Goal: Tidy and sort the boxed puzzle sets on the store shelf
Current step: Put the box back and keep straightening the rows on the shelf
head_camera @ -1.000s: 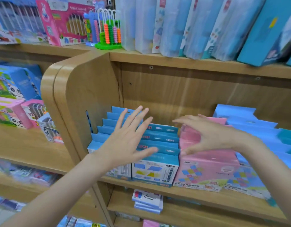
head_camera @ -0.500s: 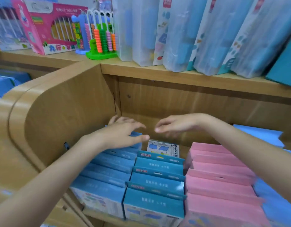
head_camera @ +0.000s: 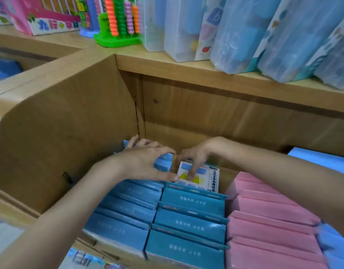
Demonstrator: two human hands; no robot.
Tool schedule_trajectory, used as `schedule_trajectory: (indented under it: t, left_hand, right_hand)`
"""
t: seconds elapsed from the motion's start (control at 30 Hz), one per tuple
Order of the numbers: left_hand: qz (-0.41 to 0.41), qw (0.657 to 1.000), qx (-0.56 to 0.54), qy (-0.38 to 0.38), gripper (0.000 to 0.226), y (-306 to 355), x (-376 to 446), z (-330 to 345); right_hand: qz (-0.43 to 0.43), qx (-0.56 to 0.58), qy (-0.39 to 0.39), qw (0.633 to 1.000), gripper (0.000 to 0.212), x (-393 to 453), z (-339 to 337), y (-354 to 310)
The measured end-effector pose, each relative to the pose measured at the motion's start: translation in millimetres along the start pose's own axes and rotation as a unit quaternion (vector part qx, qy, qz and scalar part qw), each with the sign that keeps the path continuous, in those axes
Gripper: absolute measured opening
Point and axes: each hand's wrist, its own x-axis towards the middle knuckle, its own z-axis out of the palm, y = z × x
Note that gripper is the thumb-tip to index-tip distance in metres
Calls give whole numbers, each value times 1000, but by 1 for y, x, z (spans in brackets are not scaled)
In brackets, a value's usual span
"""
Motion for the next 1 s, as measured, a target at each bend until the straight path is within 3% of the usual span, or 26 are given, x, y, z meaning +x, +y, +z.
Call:
schedule_trajectory:
  t: [0.13,0.33,0.57,0.67,0.83,1.0]
  left_hand:
    - [3,1000,7,10,70,0,0,2]
    - [8,1000,5,14,69,-1,1,2]
    - [10,1000,0,14,70,-1,1,2]
    - [8,1000,13,18,71,-1,1,3]
    - [5,1000,20,13,71,0,1,2]
    - [6,1000,18,14,69,0,1,1]
  right_hand:
    - [9,-22,9,1000,64,1,0,4]
    - [11,-97,23,995,91,-1,7,2]
    - [17,-160,33,986,110,-4,5,-8]
    - [2,-155,72,985,115,-15,-1,-12]
    - [-40,-148,175,973,88,-42,-10,-17]
    - [-69,-44,310,947,74,-70,-3,-17]
